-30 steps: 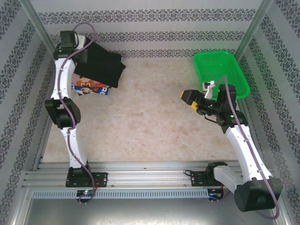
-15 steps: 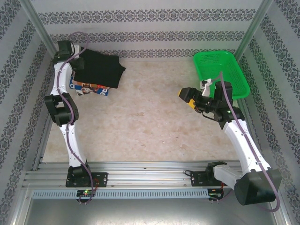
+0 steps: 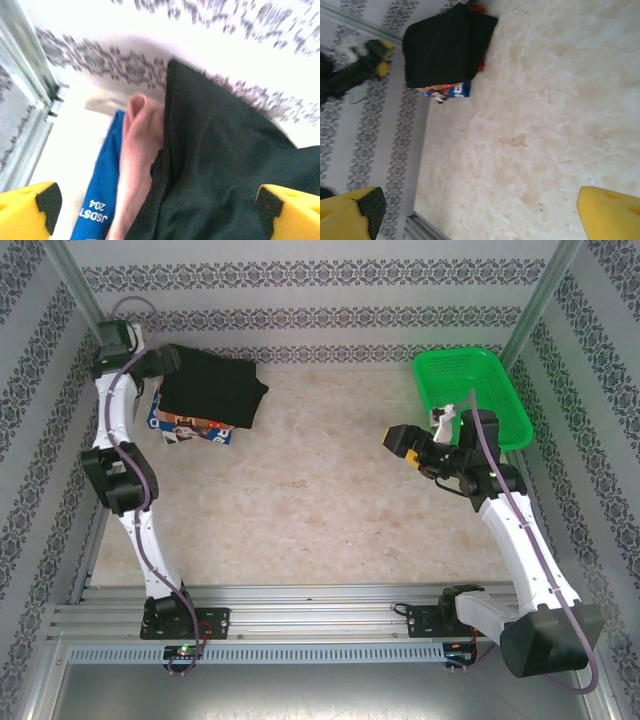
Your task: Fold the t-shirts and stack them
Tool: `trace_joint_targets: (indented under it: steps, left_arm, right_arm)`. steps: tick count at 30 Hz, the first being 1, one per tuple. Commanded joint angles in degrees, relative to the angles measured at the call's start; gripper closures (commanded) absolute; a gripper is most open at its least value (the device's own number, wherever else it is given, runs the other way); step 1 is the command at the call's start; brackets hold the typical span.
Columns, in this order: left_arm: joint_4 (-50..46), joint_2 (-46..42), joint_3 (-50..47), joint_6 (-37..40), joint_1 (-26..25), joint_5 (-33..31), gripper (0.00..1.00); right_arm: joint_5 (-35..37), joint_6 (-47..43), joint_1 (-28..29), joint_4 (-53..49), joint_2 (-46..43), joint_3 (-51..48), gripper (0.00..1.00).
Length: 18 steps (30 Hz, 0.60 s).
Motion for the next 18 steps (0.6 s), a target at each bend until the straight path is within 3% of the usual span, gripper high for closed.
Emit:
trace_joint_targets:
  steps: [1,6,10,15,18]
  left_arm:
    - [9.8,-16.4,-11.0,-6.4,2.0,2.4,0.00]
    - [25.5,-39.1,-44.9,-11.0,2.0,3.6,0.00]
    - [28.9,-51.9,-66.6,-11.6,1.8,0.4,0.00]
    - [40.8,-63.5,-92.5,-8.3,-0.6,-5.2,0.00]
    - [55.8,-67.3,-105.9,-6.5,-1.6,-6.6,0.00]
  right_arm:
    - [9.2,-8.7,-0.9,-8.8,-4.1,2.4,0.02]
    - [26.4,-14.6,-5.9,-8.2,-10.0,-7.1,0.02]
    - [38.3,-17.7,-7.8,5.8,-13.9,-20.8,0.02]
    - [45.0,-24.7,-7.8,26.1,-15.5,-35.1,0.02]
    - [46.6,-27.3,-7.9,35.2,-14.6,-40.9,0.02]
